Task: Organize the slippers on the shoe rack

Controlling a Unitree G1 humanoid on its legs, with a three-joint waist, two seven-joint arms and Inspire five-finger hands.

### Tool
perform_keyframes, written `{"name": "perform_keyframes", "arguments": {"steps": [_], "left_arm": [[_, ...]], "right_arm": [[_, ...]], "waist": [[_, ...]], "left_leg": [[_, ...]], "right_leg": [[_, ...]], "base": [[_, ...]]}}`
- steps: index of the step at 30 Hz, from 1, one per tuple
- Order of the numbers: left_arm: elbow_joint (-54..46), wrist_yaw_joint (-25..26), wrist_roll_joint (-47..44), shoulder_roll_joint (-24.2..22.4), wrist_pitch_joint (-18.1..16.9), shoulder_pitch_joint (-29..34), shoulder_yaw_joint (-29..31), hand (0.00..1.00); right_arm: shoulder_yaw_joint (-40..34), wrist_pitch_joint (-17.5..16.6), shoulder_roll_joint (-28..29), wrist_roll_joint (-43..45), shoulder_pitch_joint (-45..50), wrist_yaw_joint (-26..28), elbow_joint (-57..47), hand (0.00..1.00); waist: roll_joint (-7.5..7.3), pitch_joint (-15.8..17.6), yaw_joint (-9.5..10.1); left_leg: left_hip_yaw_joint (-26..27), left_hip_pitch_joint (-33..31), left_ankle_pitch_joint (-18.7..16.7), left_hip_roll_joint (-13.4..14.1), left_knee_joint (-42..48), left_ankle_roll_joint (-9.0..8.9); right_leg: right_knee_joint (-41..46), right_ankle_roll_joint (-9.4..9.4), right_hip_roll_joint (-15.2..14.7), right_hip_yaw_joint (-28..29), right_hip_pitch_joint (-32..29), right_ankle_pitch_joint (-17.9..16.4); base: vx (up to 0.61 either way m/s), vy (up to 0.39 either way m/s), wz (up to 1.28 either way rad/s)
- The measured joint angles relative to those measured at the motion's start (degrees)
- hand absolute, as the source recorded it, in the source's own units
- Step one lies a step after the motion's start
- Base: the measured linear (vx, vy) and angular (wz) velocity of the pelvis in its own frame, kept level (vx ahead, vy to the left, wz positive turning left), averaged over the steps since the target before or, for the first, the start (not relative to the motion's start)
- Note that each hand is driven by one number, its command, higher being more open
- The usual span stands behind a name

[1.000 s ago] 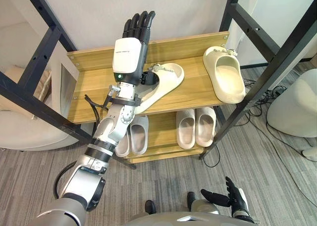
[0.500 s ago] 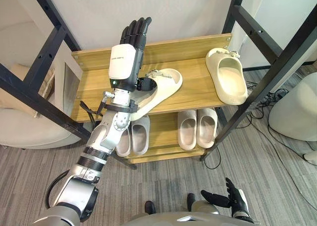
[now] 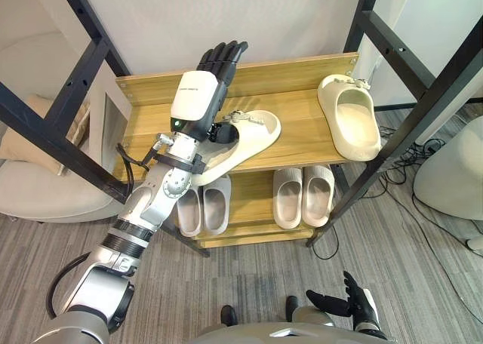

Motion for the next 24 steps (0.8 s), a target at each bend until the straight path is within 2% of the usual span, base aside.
{"name": "perform_keyframes", "arguments": {"steps": [8, 13, 16, 24], "left_arm": [[7.9, -1.0, -0.2, -0.5, 1.3, -7.1, -1.6, 1.0], [12.7, -0.9, -0.7, -5.2, 5.1, -12.6, -1.6, 1.0], [13.3, -1.0, -0.7, -6.6, 6.3, -14.3, -1.6, 1.0], [15.1, -2.7, -1.2, -9.3, 6.7, -20.1, -2.0, 1.0]], "right_arm": [[-1.3, 0.4, 0.7, 0.2, 0.0, 0.9, 0.0, 1.0], [-2.2, 0.5, 0.9, 0.2, 0.1, 1.2, -0.5, 1.0], [-2.5, 0.6, 1.0, 0.2, 0.7, 1.2, -2.2, 1.0], [-4.2, 1.0, 1.9, 0.3, 2.3, 1.5, -5.9, 1.0]], "waist": [[0.34, 0.0, -0.05], [0.6, 0.1, -0.02], [0.67, 0.2, -0.16], [0.94, 0.9, -0.37]], "left_leg": [[-0.7, -0.1, 0.7, -0.1, -0.5, -0.08], [-0.4, -0.2, 1.0, 0.0, -1.1, -0.03], [0.5, -0.3, 1.0, 0.1, -1.2, -0.04], [1.4, -0.2, 1.0, 0.0, -1.2, -0.1]], "right_leg": [[0.2, -0.11, -0.1, -0.6, -0.2, 0.1], [1.5, -0.34, -0.1, -0.1, -1.3, -0.4], [4.6, -0.41, -0.2, 0.8, -3.1, -1.9], [11.7, -0.79, -1.1, 2.0, -6.8, -5.6]], "base": [[-0.01, 0.006, 0.05], [0.0, 0.004, -0.03], [0.02, 0.004, -0.13], [0.0, -0.001, -0.06]]}}
